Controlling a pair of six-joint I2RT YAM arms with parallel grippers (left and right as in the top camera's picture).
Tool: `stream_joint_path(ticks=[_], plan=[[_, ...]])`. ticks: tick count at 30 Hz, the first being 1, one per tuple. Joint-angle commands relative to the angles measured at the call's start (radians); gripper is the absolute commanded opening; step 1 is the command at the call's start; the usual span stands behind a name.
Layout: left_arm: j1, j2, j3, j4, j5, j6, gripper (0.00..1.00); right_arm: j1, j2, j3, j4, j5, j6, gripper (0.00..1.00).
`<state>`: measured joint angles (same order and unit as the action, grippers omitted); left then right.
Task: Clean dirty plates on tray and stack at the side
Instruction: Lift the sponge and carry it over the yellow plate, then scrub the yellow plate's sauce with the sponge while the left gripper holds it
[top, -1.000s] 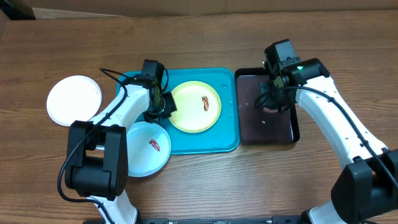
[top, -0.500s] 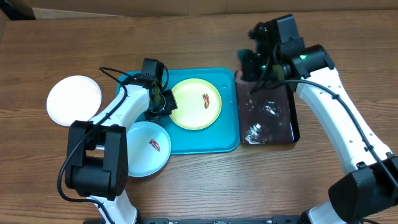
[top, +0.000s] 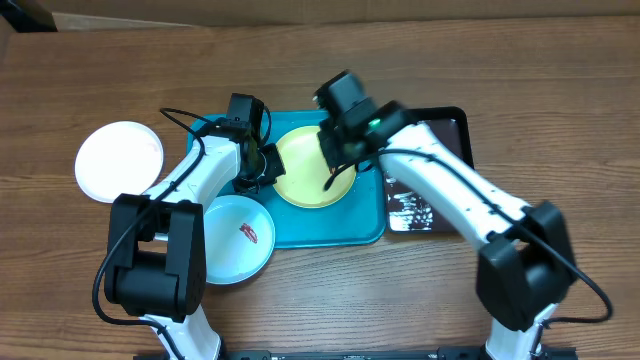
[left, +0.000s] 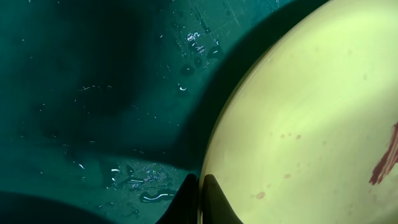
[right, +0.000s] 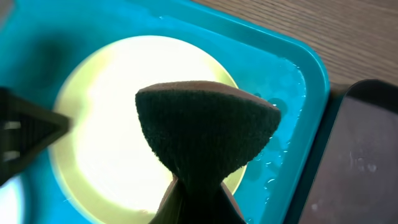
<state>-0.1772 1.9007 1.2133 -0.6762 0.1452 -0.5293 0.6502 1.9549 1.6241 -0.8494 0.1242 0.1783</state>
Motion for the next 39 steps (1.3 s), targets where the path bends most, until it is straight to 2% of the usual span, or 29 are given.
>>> stream_joint_path(ticks=[1, 5, 18, 36, 39], plan=[[-0.007, 0.009, -0.008, 0.003, 0.002, -0.009, 0.04, 0.048, 0.030, 0.019, 0.018, 0.225, 0.009, 0.04], [-0.007, 0.009, -0.008, 0.002, 0.001, -0.005, 0.04, 0.075, 0.084, 0.019, 0.042, 0.296, 0.009, 0.04], [-0.007, 0.009, -0.008, 0.000, 0.002, 0.002, 0.04, 0.075, 0.168, 0.019, 0.091, 0.332, 0.010, 0.04], [-0.007, 0.009, -0.008, -0.006, 0.001, 0.017, 0.04, 0.060, 0.322, 0.018, 0.105, 0.316, 0.060, 0.04], [-0.007, 0.009, -0.008, -0.006, 0.001, 0.018, 0.04, 0.060, 0.353, 0.018, 0.105, 0.265, 0.063, 0.04]])
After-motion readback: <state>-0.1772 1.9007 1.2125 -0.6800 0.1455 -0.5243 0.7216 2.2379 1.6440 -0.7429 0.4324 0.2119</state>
